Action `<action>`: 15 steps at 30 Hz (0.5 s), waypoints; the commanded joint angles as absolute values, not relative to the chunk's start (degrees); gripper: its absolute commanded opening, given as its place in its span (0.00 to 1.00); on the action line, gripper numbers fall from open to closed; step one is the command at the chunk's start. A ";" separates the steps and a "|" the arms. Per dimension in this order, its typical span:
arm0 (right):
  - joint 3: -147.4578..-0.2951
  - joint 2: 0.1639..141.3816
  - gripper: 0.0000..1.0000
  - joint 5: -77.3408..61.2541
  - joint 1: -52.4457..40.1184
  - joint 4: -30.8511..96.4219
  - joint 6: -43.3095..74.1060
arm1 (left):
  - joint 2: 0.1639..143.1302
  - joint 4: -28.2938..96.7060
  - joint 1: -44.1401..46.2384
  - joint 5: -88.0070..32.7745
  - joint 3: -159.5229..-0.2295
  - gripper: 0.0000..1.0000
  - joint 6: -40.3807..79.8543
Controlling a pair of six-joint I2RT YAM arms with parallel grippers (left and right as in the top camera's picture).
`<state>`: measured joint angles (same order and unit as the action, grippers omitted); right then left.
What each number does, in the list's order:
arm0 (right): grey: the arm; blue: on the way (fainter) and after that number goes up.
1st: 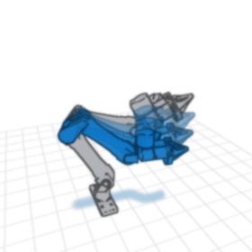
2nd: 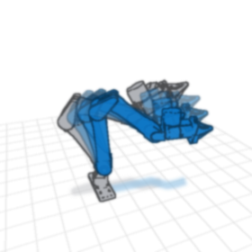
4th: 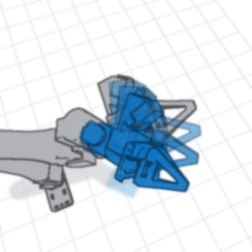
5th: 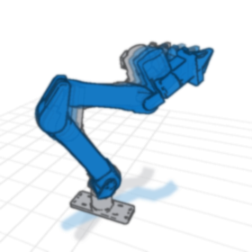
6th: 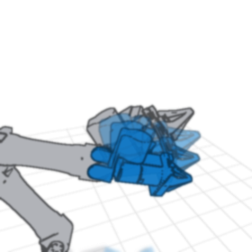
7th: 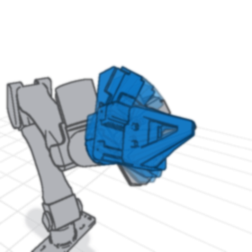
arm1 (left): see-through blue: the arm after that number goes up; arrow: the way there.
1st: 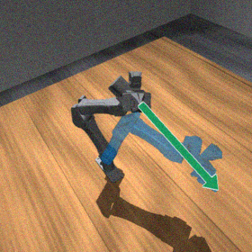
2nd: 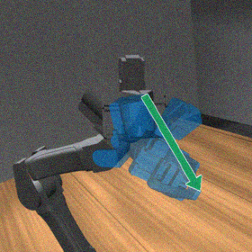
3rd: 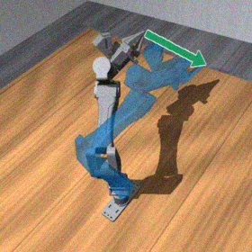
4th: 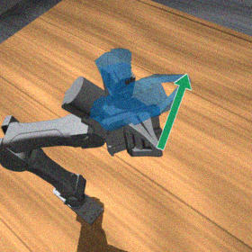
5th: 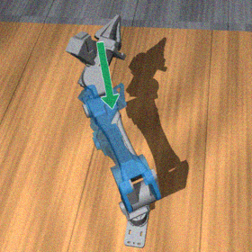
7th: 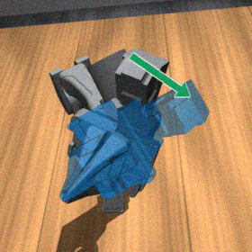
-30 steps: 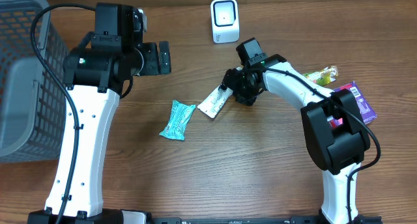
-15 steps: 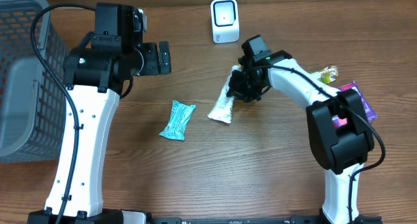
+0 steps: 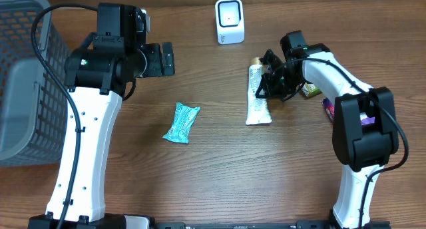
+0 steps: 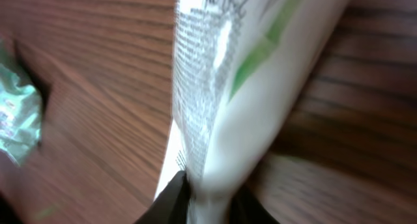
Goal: Scan the item barcode
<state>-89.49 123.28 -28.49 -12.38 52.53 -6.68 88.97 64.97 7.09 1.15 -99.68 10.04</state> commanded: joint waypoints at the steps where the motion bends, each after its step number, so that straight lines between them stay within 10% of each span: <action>1: -90.32 124.22 0.39 -26.68 -12.19 52.47 -10.76 | 89.58 64.90 7.16 1.50 -99.46 1.00 8.78; 5: -90.02 124.22 0.57 -26.70 -12.19 51.55 -8.91 | 89.58 64.90 7.16 1.50 -99.46 1.00 8.78; 15: -89.95 126.78 0.57 -29.65 -12.14 49.56 -8.62 | 89.58 64.90 7.16 1.50 -99.46 0.99 8.78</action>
